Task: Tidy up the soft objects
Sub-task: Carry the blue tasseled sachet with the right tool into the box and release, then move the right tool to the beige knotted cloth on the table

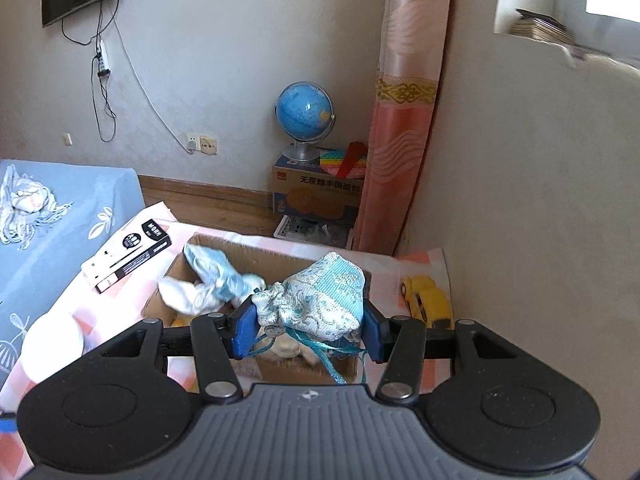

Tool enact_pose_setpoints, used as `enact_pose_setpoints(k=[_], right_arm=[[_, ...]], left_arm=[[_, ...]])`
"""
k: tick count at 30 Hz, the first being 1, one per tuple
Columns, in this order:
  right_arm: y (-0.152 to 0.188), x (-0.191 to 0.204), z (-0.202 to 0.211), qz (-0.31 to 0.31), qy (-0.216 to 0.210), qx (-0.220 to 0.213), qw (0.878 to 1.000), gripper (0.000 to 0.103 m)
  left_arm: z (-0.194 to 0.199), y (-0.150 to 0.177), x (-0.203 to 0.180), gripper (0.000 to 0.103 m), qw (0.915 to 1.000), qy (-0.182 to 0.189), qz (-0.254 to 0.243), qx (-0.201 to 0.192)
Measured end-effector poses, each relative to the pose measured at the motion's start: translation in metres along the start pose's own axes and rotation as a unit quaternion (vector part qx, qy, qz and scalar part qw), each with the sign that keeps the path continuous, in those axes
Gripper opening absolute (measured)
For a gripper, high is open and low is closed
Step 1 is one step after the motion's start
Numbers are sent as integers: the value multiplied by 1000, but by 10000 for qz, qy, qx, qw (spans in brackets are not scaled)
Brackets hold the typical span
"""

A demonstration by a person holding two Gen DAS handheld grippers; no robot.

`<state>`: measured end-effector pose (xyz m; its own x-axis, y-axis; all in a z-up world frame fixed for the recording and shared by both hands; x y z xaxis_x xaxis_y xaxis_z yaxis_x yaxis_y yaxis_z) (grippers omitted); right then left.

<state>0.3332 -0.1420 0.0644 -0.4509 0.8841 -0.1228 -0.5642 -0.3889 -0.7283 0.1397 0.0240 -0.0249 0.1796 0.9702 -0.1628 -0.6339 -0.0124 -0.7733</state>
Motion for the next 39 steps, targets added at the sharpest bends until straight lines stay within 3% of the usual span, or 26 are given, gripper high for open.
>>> enact_pose_setpoints(k=[11, 12, 14, 15, 16, 18, 28, 39], right_arm=[[-7, 27, -71, -22, 152, 612, 9980, 57], [-6, 31, -76, -28, 119, 676, 9976, 60], [-3, 39, -84, -24, 31, 701, 9975, 79], [-2, 42, -86, -28, 17, 656, 9978, 93], [-1, 45, -86, -39, -27, 587, 9983, 100], [1, 48, -84, -78, -203, 506, 9985, 102], [14, 40, -53, -172, -193, 372, 9990, 103], [61, 20, -9, -490, -127, 191, 9985, 103]], left_arm=[[-3, 9, 30, 102, 9993, -216, 302, 35], [-3, 10, 31, 102, 9993, -221, 311, 39], [-3, 11, 34, 102, 9991, -251, 328, 55], [-3, 12, 35, 102, 9991, -259, 336, 58], [-3, 12, 37, 102, 9990, -267, 354, 62], [-3, 12, 39, 102, 9988, -278, 390, 67], [1, 13, 33, 102, 9990, -259, 347, 56], [6, 13, 21, 102, 9992, -314, 229, 77]])
Point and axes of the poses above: each gripper's, at about its wrist camera, not at the fingertips, and z roughly against the way its jaws point, x to its left, y to its underside, the point moved 3 cm from there along -z, roughly the way its jaws point, and after that the axes turned 6 degrees about z, right-handed, at the moved point
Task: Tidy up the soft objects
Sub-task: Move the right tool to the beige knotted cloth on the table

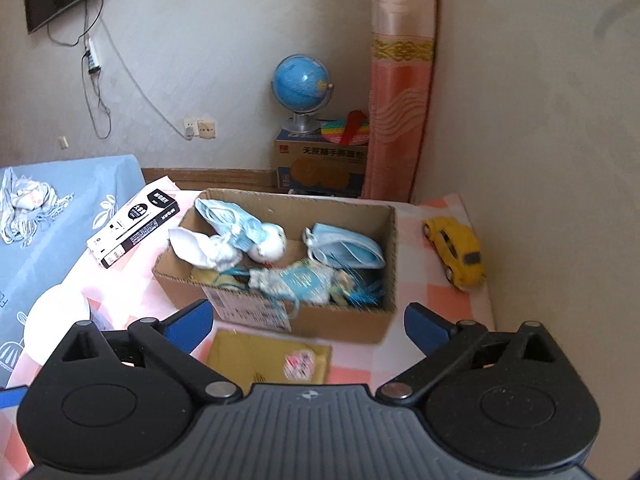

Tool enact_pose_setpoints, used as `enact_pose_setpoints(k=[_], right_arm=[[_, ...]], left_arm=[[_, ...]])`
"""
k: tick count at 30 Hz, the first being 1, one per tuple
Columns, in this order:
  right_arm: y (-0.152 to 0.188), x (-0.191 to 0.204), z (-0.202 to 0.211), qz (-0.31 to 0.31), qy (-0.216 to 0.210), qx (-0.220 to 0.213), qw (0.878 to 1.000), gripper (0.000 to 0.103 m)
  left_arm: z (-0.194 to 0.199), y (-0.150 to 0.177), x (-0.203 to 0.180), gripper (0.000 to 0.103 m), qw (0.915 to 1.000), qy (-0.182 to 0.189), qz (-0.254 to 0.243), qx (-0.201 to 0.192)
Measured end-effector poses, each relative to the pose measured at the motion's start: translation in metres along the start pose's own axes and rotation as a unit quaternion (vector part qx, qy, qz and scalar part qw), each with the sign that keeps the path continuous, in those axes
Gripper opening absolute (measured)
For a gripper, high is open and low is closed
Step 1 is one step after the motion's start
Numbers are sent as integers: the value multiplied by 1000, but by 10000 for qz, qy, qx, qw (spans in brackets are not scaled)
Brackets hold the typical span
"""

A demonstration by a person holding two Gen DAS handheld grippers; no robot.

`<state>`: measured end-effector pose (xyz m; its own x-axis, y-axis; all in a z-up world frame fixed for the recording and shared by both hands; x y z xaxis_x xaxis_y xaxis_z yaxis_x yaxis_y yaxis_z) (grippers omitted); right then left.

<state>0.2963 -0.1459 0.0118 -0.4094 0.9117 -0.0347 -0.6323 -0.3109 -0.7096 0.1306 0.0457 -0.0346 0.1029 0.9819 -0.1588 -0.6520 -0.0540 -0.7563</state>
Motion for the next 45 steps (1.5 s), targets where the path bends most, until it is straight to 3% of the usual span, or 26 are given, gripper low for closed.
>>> enact_pose_setpoints(k=[11, 14, 22, 32, 45], right_arm=[[53, -44, 8, -824, 252, 352, 9957, 102], [63, -54, 0, -992, 277, 579, 9930, 94], [78, -57, -30, -1200, 173, 1133, 9861, 61], [82, -54, -56, -1174, 263, 1334, 9837, 61], [117, -65, -29, -995, 641, 1460, 9822, 61]], left_arm=[[0, 2, -16, 102, 9999, 43, -138, 73], [-2, 3, -19, 102, 9998, 29, -159, 112], [-9, 5, -21, 102, 9995, -7, -184, 242], [-15, 7, -20, 102, 9993, -20, -159, 329], [-14, 8, -23, 102, 9993, 37, -192, 320]])
Point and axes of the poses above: each gripper's, at about its wrist camera, not at the fingertips, and z roughly against the way its jaws point, x to its left, y to its underside, the point moved 3 cm from there along -z, roughly the way its jaws point, and after that the axes turned 6 degrees about z, right-handed, at the moved point
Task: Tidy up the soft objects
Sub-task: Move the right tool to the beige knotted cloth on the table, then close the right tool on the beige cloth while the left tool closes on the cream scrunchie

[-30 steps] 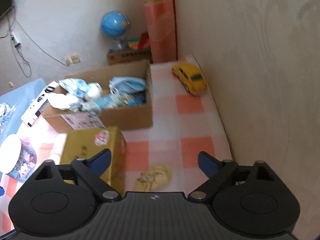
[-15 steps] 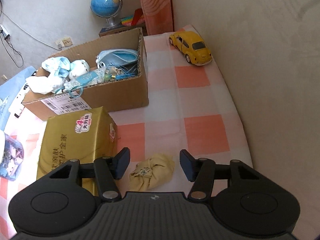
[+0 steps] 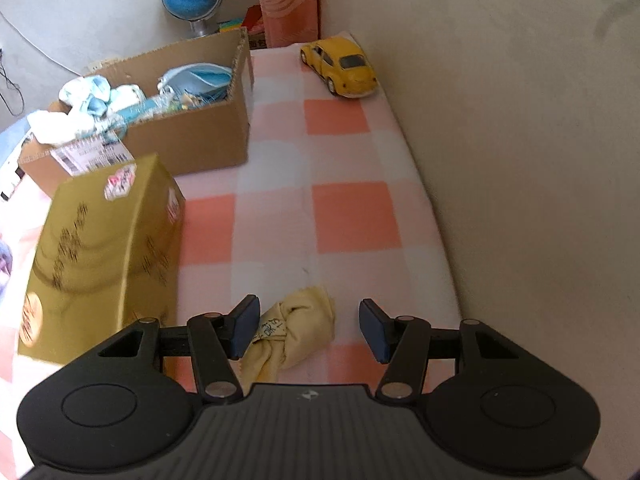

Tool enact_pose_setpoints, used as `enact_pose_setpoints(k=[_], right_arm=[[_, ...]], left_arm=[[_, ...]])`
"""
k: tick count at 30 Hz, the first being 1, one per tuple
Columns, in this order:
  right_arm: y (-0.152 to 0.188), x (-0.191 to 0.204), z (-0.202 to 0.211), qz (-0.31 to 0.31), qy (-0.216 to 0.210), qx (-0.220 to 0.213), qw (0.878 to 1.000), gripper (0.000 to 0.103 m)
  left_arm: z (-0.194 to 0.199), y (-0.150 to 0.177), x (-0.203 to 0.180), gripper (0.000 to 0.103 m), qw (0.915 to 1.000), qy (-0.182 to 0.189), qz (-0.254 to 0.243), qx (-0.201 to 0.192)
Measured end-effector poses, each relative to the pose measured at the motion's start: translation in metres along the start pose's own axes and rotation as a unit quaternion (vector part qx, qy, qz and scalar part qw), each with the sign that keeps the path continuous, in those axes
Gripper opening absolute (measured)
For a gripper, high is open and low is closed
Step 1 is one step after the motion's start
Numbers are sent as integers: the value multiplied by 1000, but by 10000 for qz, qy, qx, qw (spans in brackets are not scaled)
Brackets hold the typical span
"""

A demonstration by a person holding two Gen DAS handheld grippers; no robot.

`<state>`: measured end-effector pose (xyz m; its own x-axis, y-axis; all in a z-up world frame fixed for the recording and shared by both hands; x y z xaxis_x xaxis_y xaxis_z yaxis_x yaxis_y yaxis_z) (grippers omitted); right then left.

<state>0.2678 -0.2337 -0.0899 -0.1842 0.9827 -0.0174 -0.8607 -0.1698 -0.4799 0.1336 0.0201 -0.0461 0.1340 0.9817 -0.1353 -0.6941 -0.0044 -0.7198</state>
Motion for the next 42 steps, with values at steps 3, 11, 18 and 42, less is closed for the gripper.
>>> enact_pose_setpoints(k=[3, 11, 18, 42], right_arm=[[10, 1, 2, 175, 80, -84, 9998, 61], [32, 7, 9, 550, 70, -437, 9975, 72], [53, 17, 15, 862, -144, -684, 9938, 93], [74, 22, 17, 841, -121, -1110, 9902, 103]], left_arm=[[-1, -1, 0, 102, 10000, -25, -25, -3], [-6, -1, 2, 102, 9998, -88, -196, 17], [-20, -4, 3, 101, 9993, -69, -368, 72], [-84, -20, 10, 65, 9961, -872, -106, -109]])
Point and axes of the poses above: each gripper's, at about its wrist camera, not at the fingertips, and z roughly against the way its jaws point, x to its left, y to its underside, the point moved 3 cm from there along -z, roughly the way its jaws point, and after that the axes turned 6 degrees about z, right-handed, at the moved point
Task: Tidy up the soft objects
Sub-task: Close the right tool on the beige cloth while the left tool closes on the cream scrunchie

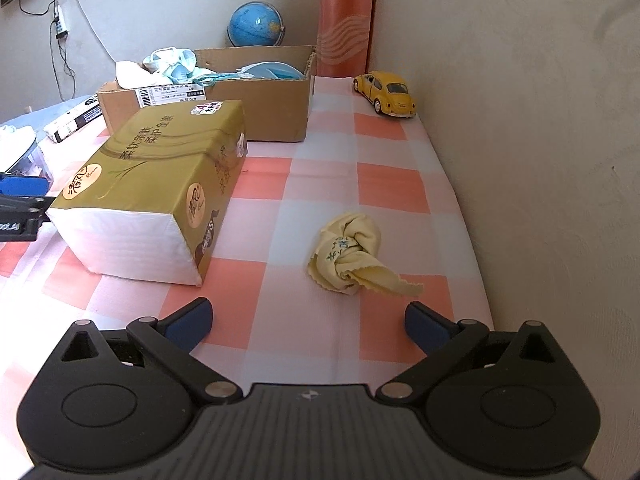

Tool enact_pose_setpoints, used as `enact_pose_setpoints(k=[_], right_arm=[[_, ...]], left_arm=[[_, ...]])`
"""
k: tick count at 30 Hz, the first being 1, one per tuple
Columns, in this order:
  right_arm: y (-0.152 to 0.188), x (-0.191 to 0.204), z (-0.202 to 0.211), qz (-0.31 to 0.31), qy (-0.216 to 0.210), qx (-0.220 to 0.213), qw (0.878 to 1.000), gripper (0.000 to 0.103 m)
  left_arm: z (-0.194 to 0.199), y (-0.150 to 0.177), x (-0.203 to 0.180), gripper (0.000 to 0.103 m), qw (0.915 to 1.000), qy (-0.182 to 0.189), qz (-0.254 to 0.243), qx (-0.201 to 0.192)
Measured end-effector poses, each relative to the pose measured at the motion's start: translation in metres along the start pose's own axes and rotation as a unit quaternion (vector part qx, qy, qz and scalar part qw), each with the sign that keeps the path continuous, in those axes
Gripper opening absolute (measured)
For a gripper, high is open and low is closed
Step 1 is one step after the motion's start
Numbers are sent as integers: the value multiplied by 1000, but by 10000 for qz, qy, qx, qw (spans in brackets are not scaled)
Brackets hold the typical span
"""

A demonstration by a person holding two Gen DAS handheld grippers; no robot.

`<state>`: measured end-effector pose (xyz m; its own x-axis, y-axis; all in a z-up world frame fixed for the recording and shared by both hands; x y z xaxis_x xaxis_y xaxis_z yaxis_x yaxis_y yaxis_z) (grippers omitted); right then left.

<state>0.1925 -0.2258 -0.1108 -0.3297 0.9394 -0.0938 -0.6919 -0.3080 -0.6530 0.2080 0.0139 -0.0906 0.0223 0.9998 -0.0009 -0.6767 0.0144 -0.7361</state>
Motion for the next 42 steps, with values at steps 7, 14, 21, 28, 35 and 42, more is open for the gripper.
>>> enact_pose_setpoints(k=[7, 14, 21, 28, 35, 42], right_arm=[[4, 1, 2, 3, 9, -65, 10000, 103], [9, 2, 5, -25, 49, -194, 9998, 103], [8, 2, 5, 9, 31, -191, 9998, 103], [3, -5, -1, 30, 26, -198, 9998, 103], [-9, -17, -7, 31, 141, -244, 9996, 88], [-20, -15, -9, 179, 324, -294, 9989, 49]], left_arm=[[-18, -3, -1, 59, 9999, -93, 74, 57], [-24, -7, 0, 57, 9998, -77, 194, 16], [-28, -10, 2, 53, 9995, -33, 327, -4], [-28, -10, 2, 53, 9994, -29, 354, -9], [-28, -10, 2, 52, 9993, -17, 385, -13], [-27, -10, 3, 38, 9992, 18, 392, 11]])
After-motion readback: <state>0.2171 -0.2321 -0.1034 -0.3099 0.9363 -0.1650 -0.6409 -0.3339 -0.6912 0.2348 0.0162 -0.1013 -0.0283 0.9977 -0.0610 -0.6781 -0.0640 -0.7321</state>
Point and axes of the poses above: each gripper's, at about its wrist camera, not at the fingertips, and z roughly against the way its jaws point, x to its left, y to its underside, the point moved 3 cm from there along -z, roughly the way its jaws point, and after that the axes turned 6 degrees about z, right-handed, at the moved point
